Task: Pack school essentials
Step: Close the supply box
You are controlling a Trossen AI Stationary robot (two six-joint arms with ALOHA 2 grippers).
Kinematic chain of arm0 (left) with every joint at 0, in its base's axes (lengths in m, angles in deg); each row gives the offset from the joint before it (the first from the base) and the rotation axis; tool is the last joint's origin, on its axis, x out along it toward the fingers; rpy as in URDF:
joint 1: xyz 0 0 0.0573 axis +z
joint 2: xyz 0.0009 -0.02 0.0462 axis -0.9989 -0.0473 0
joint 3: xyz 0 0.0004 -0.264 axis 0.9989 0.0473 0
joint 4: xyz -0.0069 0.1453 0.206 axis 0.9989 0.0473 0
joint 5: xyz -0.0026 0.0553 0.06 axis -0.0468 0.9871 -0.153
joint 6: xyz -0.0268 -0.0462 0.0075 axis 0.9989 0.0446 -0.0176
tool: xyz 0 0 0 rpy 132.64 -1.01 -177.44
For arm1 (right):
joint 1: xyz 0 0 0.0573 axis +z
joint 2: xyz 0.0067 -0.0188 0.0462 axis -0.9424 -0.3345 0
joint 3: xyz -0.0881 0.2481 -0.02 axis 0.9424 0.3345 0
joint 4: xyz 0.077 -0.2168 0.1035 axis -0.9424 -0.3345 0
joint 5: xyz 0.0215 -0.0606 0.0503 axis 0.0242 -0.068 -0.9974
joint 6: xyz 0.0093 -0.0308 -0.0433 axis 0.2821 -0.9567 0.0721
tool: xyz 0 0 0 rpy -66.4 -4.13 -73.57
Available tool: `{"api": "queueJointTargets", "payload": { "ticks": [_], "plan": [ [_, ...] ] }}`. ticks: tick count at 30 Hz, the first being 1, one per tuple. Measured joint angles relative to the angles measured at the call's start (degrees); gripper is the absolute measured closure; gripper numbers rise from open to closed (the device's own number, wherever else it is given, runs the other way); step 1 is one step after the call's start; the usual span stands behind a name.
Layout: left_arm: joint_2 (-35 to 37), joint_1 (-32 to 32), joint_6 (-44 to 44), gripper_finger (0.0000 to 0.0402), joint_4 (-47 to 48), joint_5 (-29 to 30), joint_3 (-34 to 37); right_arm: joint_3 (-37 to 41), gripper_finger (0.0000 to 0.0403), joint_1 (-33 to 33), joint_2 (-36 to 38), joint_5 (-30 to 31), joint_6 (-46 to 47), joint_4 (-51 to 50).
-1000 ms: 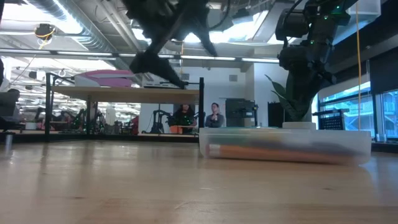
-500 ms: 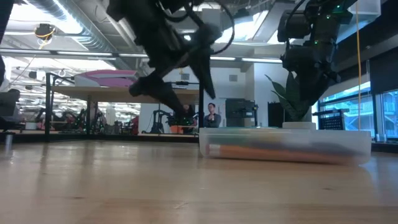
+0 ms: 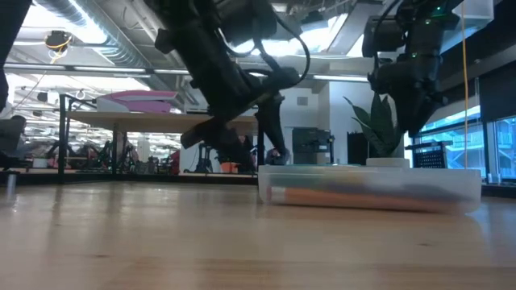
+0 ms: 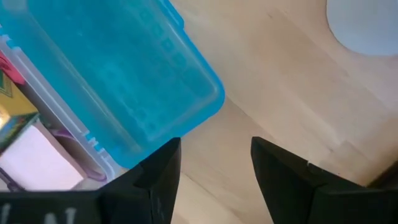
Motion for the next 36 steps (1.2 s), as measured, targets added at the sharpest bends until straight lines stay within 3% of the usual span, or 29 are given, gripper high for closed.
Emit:
{"api": "queueJointTargets", "payload": {
  "ticks": [11,20,36],
  "plan": [
    [-2.03,0.28,0.08,0.0176,-1.23,0.39,0.00,0.05,0.0207,-0.01,0.00,0.34,-0.19,0.31],
    [-2.68,0.15,0.01,0.0176,-1.73,1.47,0.00,6.51,0.0207,-0.04,0.00,2.13,1.64,3.43],
    [-3.14,0.09,0.33,0.0176,-1.88,1.14,-0.04,13.22,0.0207,-0.04,-0.02,-0.02,1.68,16.65]
  ]
}}
